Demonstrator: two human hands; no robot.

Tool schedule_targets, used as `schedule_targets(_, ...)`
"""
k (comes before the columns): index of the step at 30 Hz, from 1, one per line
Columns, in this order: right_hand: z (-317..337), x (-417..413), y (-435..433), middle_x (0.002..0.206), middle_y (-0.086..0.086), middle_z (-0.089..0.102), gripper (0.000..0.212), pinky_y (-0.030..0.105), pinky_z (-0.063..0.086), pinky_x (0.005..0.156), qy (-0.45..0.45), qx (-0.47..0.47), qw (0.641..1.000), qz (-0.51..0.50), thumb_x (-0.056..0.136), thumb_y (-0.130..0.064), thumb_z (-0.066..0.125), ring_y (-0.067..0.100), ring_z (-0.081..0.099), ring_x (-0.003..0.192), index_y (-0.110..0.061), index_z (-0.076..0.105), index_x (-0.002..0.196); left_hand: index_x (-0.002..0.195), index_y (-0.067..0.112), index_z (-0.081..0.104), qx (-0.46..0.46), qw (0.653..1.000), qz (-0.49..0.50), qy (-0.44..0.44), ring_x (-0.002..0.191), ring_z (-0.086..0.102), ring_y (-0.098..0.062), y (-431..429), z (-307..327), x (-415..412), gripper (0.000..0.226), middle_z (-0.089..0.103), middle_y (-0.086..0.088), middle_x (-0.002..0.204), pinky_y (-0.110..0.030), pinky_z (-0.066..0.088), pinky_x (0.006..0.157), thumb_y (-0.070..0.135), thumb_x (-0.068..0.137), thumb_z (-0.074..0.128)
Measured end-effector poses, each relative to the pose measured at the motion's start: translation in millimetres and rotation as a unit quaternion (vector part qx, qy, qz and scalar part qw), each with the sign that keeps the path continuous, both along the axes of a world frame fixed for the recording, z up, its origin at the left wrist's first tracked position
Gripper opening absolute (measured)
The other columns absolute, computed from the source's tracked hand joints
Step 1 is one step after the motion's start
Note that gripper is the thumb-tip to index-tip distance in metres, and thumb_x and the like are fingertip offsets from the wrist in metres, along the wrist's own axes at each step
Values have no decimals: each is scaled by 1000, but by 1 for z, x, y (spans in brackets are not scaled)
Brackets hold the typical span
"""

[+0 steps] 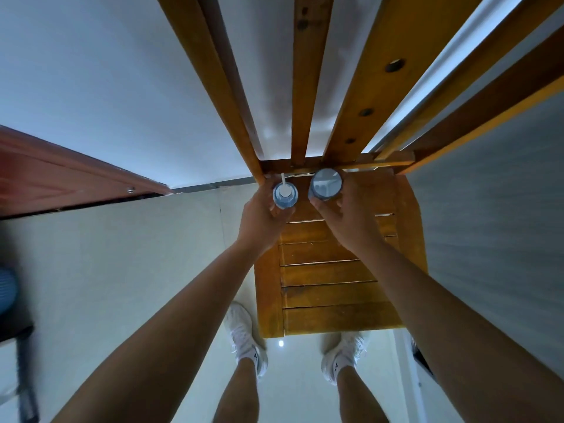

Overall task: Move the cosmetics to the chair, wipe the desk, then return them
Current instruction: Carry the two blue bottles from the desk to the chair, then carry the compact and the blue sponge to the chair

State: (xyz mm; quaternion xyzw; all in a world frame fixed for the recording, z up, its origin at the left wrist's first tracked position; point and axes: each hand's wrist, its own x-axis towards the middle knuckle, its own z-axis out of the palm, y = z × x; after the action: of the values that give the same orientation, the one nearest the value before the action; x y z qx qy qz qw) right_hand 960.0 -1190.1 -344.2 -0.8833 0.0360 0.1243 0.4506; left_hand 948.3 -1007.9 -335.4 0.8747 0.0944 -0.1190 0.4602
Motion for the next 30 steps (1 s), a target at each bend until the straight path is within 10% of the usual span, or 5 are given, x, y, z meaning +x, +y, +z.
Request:
schedule_targets(7, 59, -29, -8, 160, 2, 31, 72, -1, 23, 103, -149, -154, 977, -11, 98, -53, 54, 14, 26, 146, -21, 24, 156, 150, 44, 18, 79, 994, -20, -77, 144, 34, -22, 8, 57, -30, 70, 31, 12, 158, -39, 36, 105, 43, 95, 61)
schedule_targets(11, 143, -24, -9, 166, 5, 21, 65, 48, 36, 116, -253, -228, 940, -14, 102, -59, 37, 24, 23, 152, -25, 26, 157, 156, 23, 21, 200, 968, -12, -150, 152, 13, -29, 25, 145, -33, 64, 15, -6, 165, -58, 23, 119, 49, 101, 41)
schedule_targets(14, 224, -11, -3, 164, 17, 22, 65, 57, 33, 114, -377, -221, 899, 13, 102, -52, 46, 33, 23, 152, -23, 26, 156, 155, 13, 26, 260, 936, -15, -236, 152, 10, -34, 39, 236, -26, 64, 15, -16, 164, -60, 16, 118, 47, 101, 36)
schedule_targets(23, 467, 7, 43, 158, 34, 23, 66, 58, 17, 121, -549, -173, 814, 75, 103, -55, 42, 47, 20, 149, -17, 23, 153, 155, 8, 27, 434, 806, 99, -390, 150, 14, -43, 87, 496, -90, 61, 19, -27, 160, -61, 15, 117, 42, 105, 38)
schedule_targets(30, 539, -51, 122, 164, 24, 16, 77, 55, 14, 123, -582, -80, 780, 215, 100, -59, 43, 39, 14, 152, -13, 22, 158, 157, 12, 22, 496, 756, 291, -314, 152, 7, -36, 118, 555, -254, 64, 11, -20, 164, -60, 12, 119, 44, 104, 40)
